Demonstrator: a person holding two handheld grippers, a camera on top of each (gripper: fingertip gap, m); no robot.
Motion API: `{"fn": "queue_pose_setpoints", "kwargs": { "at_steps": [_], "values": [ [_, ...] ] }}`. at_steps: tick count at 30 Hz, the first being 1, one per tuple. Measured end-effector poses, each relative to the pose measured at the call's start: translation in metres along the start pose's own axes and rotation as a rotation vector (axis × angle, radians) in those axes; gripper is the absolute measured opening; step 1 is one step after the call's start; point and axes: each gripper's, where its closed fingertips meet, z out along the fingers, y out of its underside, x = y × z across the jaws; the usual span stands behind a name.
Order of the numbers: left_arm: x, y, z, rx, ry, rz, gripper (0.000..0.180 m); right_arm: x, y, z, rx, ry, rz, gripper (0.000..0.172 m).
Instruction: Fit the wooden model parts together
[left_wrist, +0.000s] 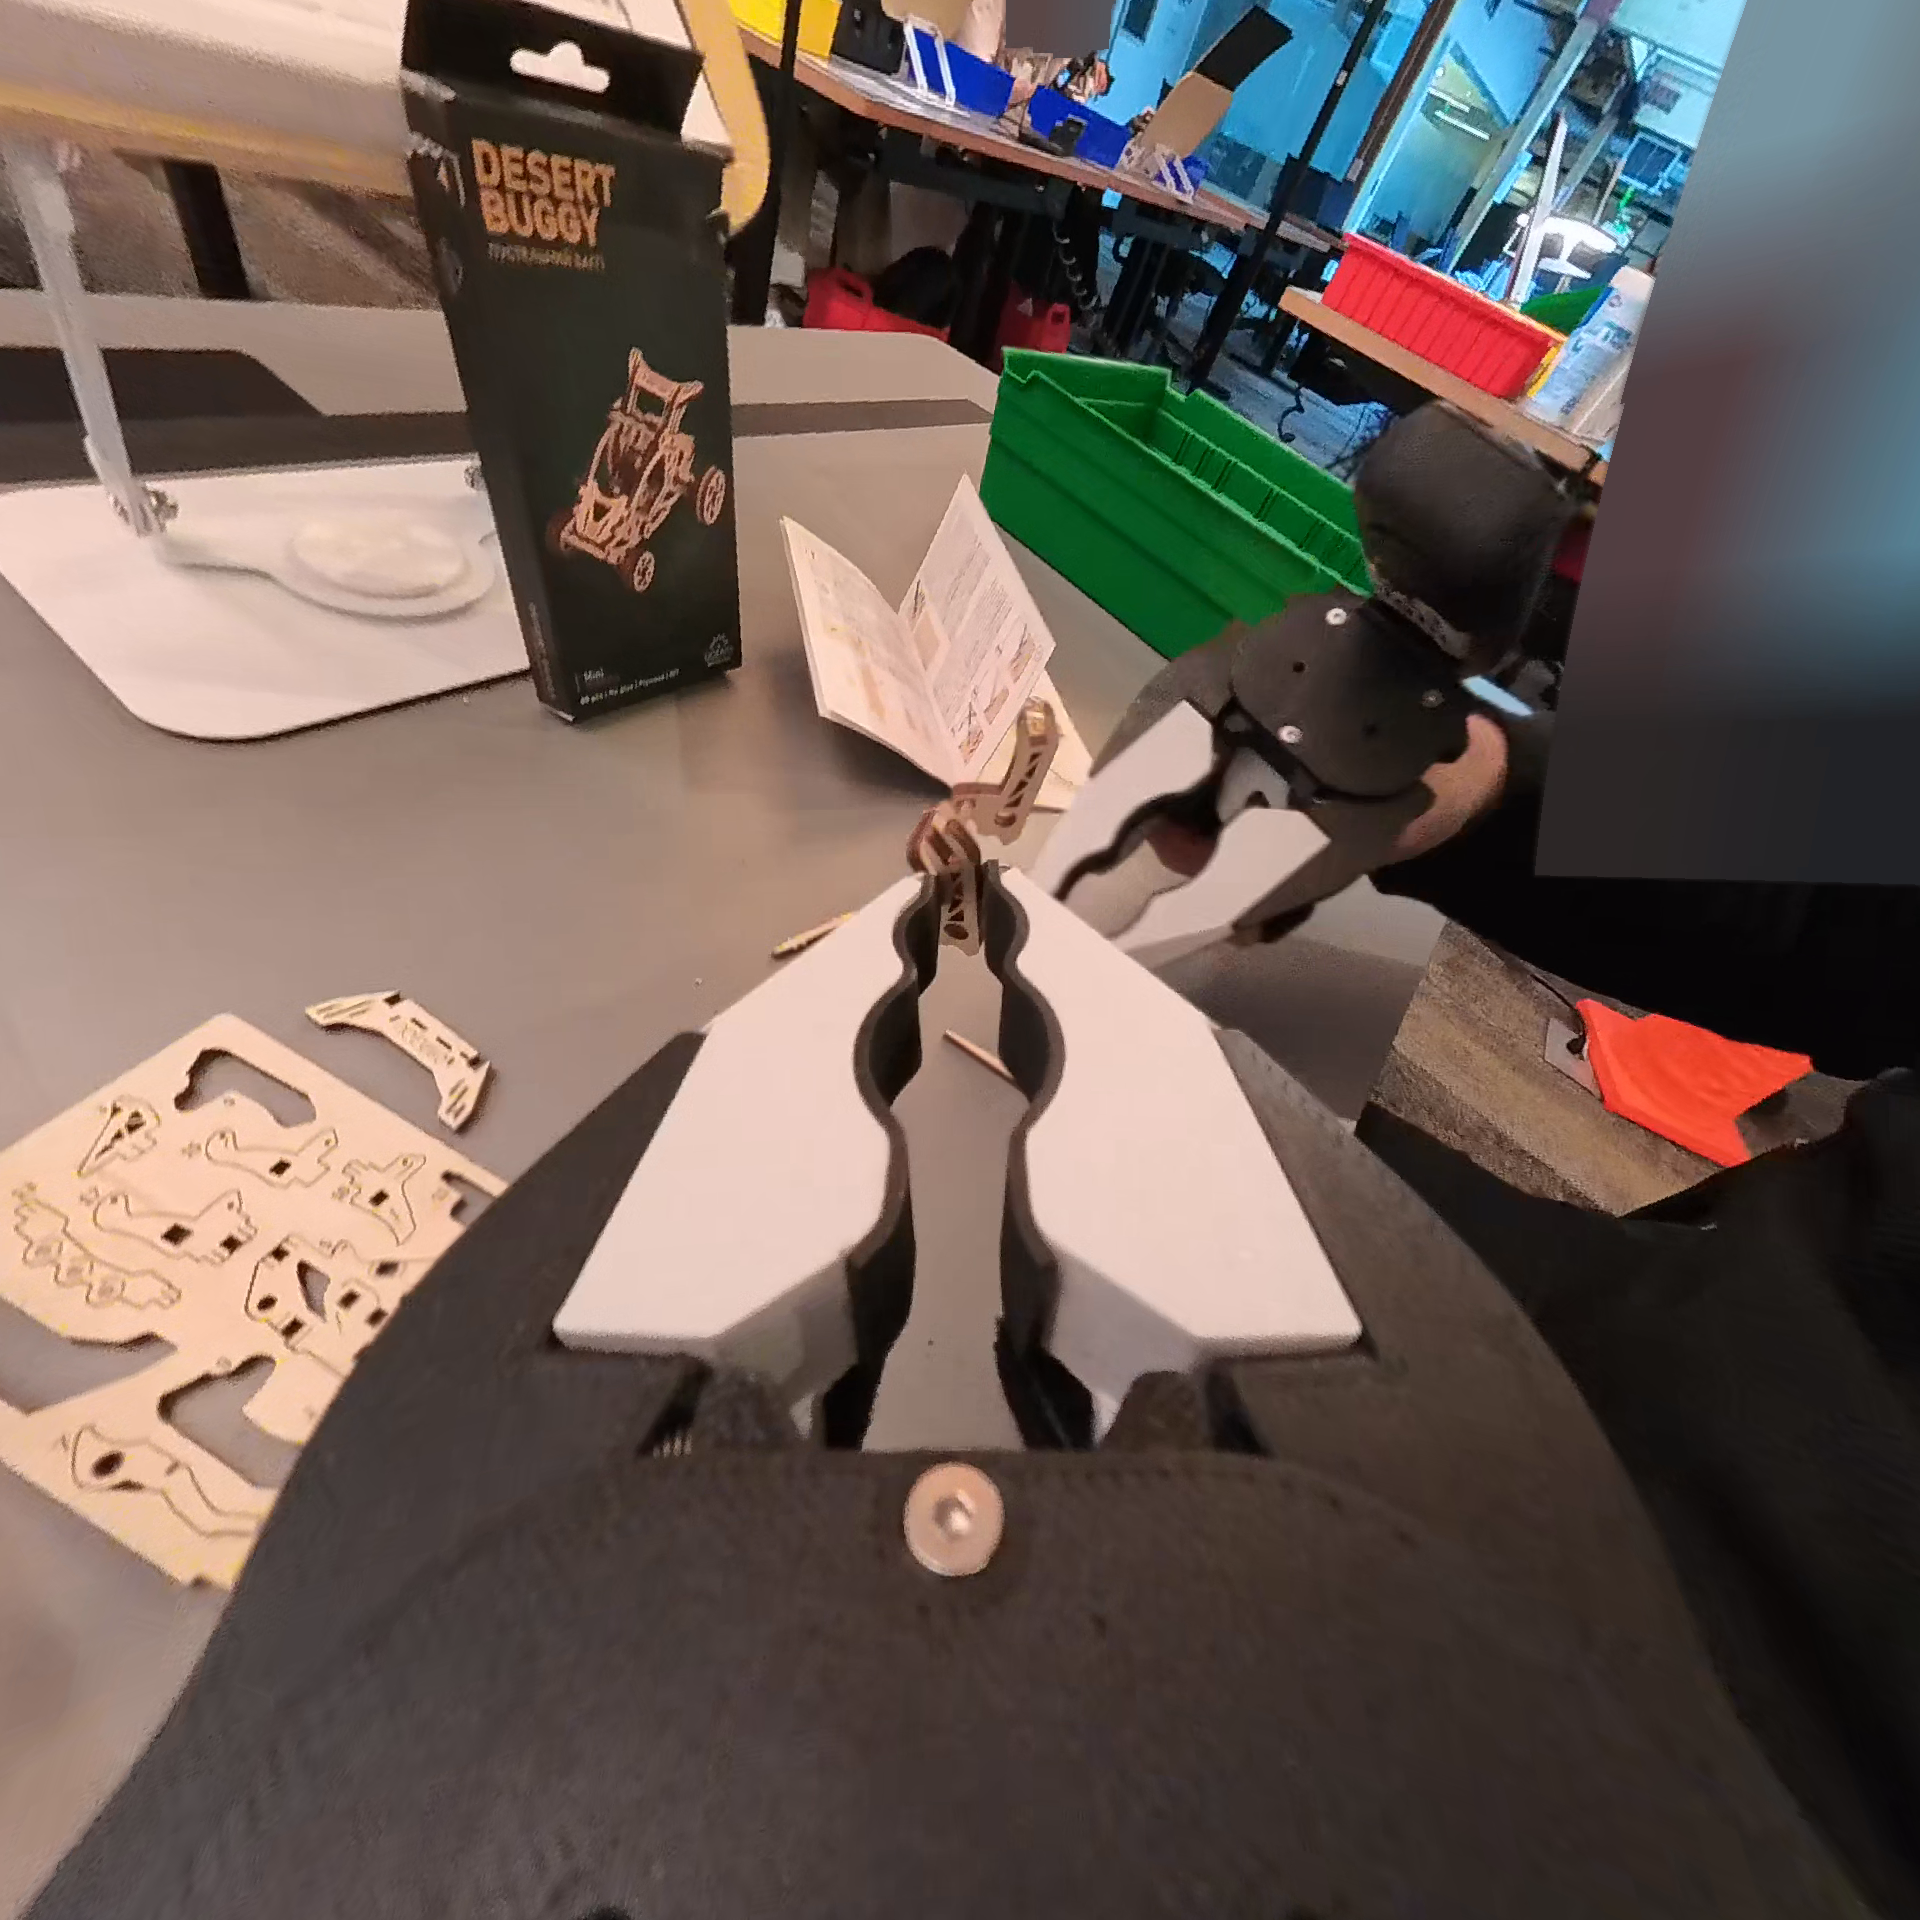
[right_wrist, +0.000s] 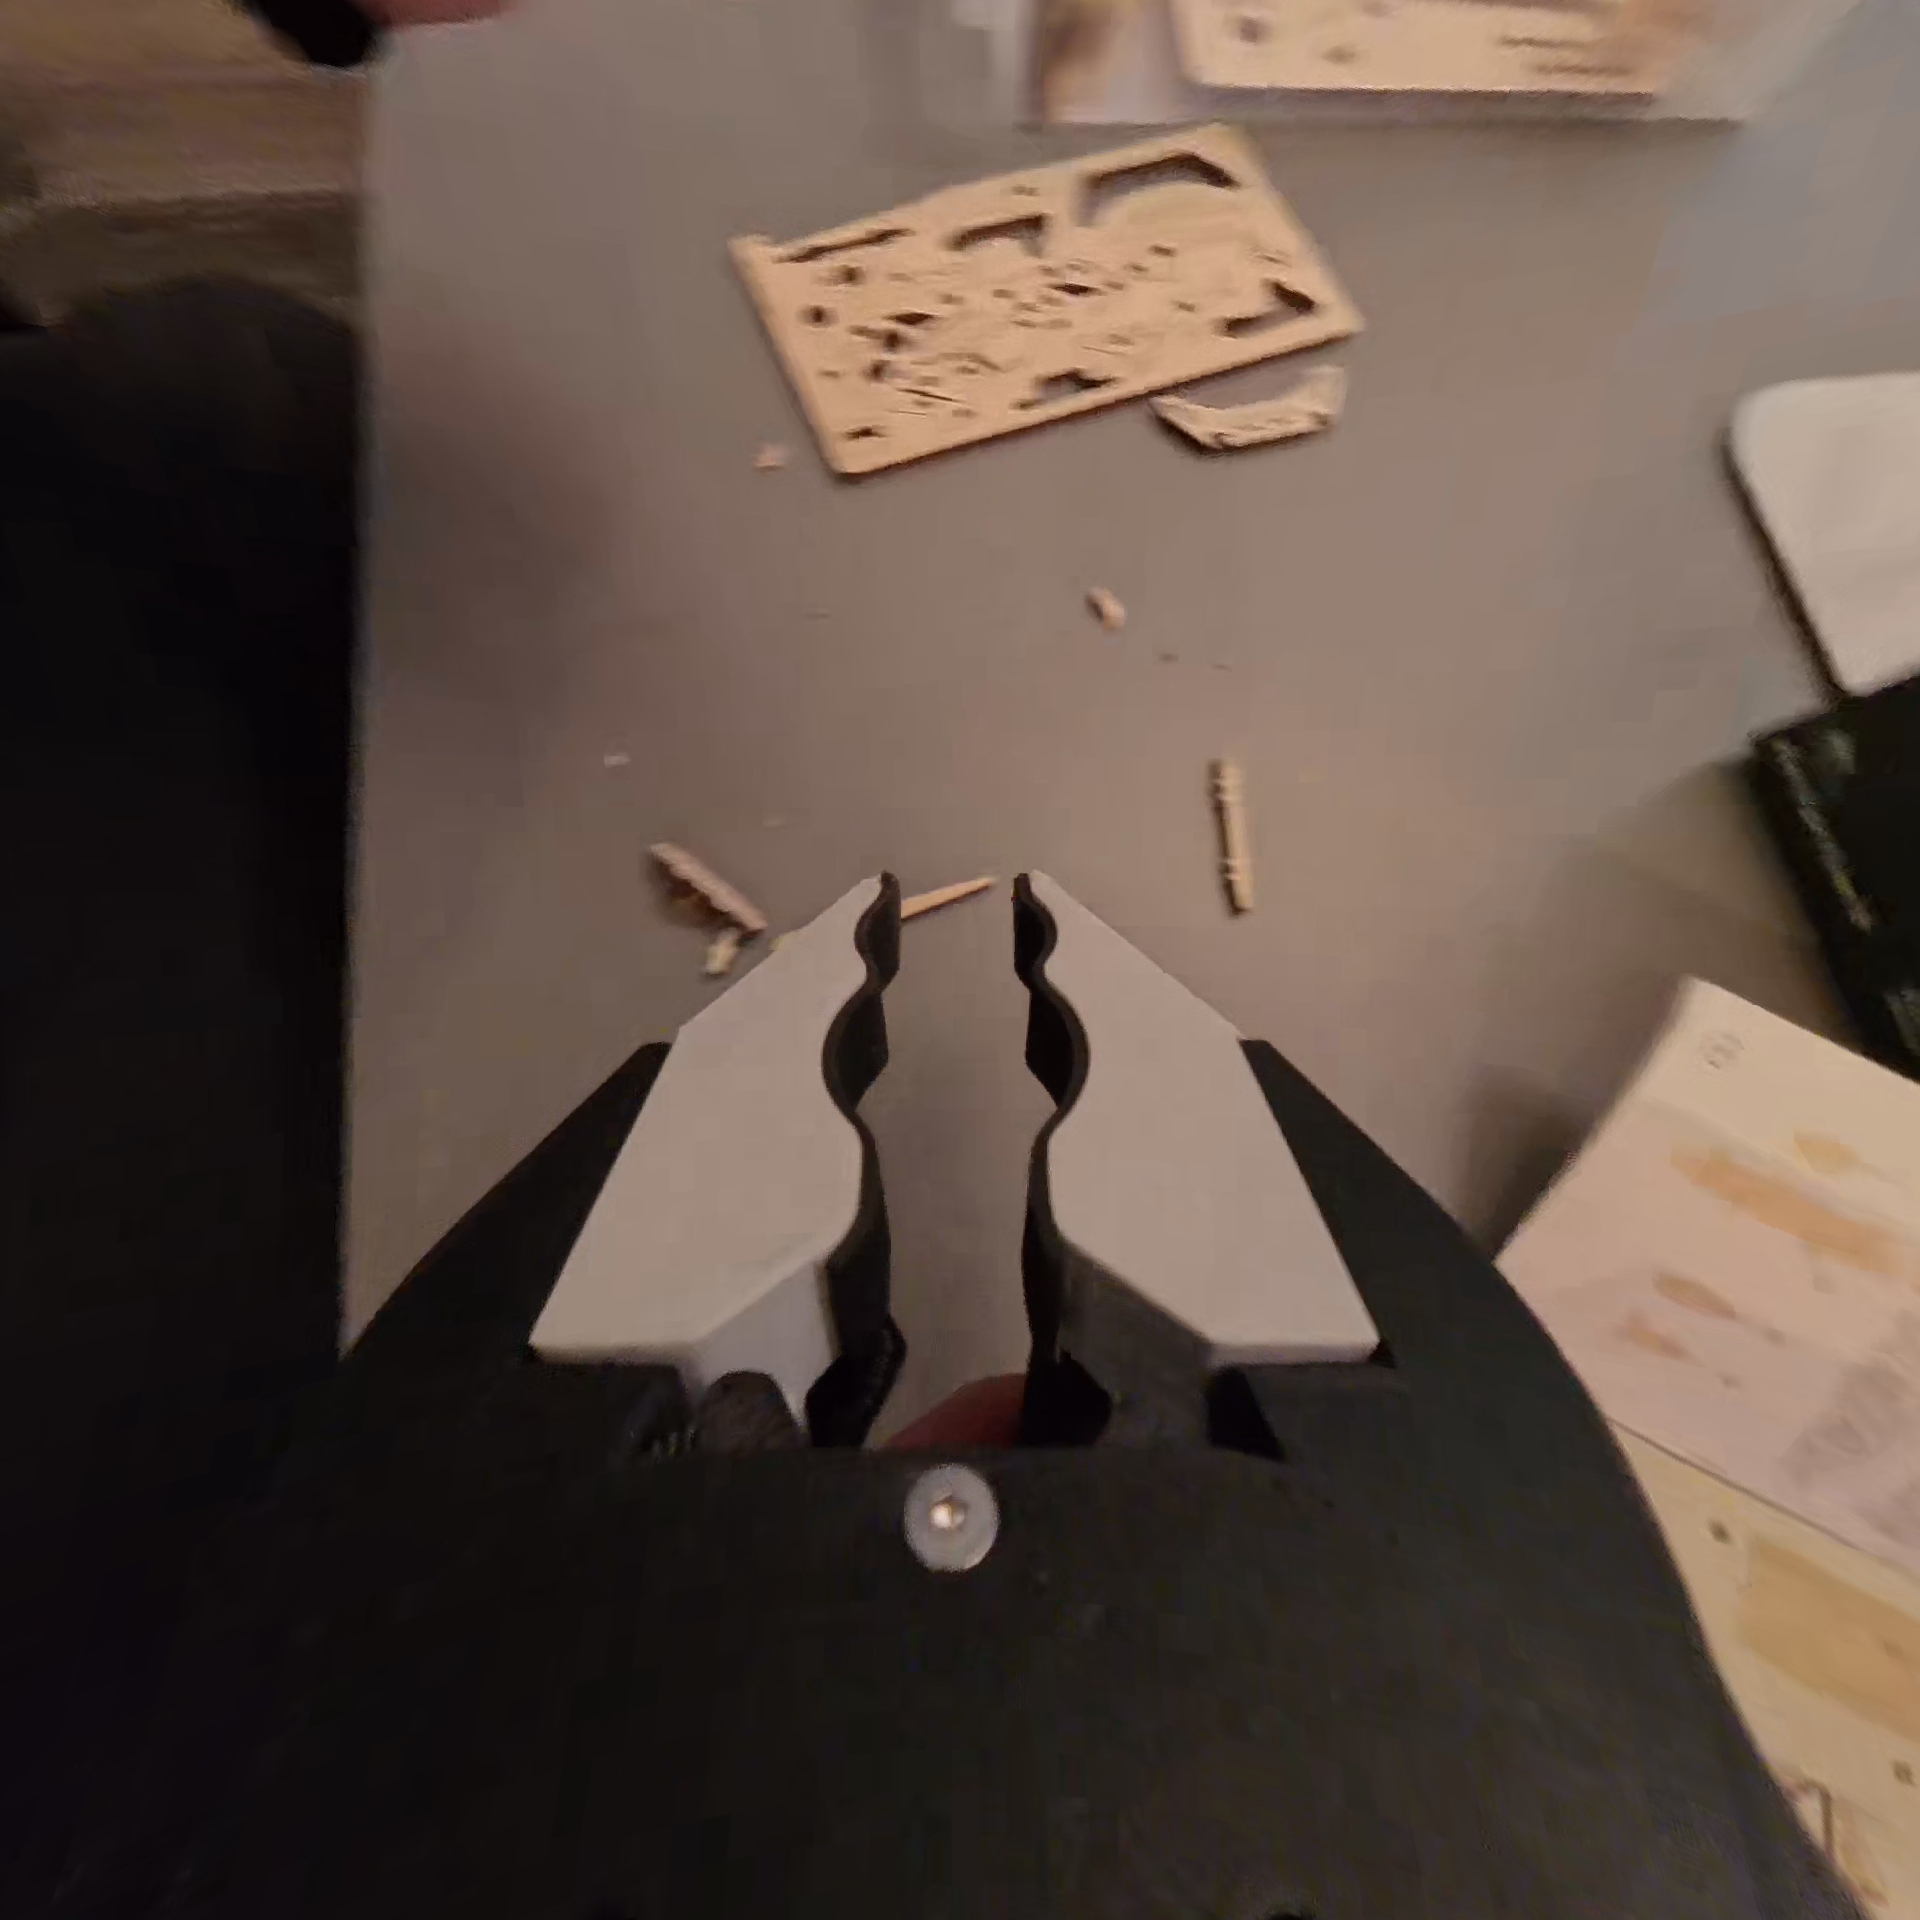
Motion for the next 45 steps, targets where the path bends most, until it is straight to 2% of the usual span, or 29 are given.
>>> {"fn": "queue_pose_setpoints", "kwargs": {
  "at_steps": [3,6,9,11,16,20,26,33,39,45],
  "values": [
    [-0.004,0.006,-0.005,0.014,-0.003,-0.044,0.005,0.030,0.000,0.011,-0.016,0.149,0.040,0.018],
    [-0.009,0.008,-0.007,0.036,0.011,-0.100,0.006,0.058,0.010,0.024,-0.099,0.271,0.035,0.014],
    [-0.012,0.009,-0.007,0.052,0.027,-0.148,0.005,0.072,0.018,0.037,-0.166,0.315,0.047,0.011],
    [-0.013,0.009,-0.008,0.063,0.043,-0.178,0.005,0.076,0.018,0.043,-0.190,0.319,0.045,0.004],
    [-0.016,0.006,-0.010,0.100,0.075,-0.243,0.005,0.074,0.015,0.047,-0.192,0.253,0.098,0.002],
    [-0.018,0.006,-0.011,0.119,0.095,-0.289,0.005,0.069,0.007,0.040,-0.122,0.216,0.113,0.001],
    [-0.020,0.005,-0.007,0.149,0.123,-0.357,0.006,0.044,-0.034,0.006,0.080,0.183,-0.050,0.000],
    [-0.018,0.002,0.000,0.164,0.125,-0.367,0.006,0.030,-0.058,-0.024,0.177,0.220,-0.222,0.000],
    [-0.016,-0.001,0.009,0.163,0.147,-0.387,0.005,0.014,-0.071,-0.033,0.149,0.285,-0.474,0.000],
    [-0.013,-0.005,0.015,0.169,0.168,-0.400,0.005,0.016,-0.077,-0.030,0.090,0.368,-0.625,0.000]
  ]
}}
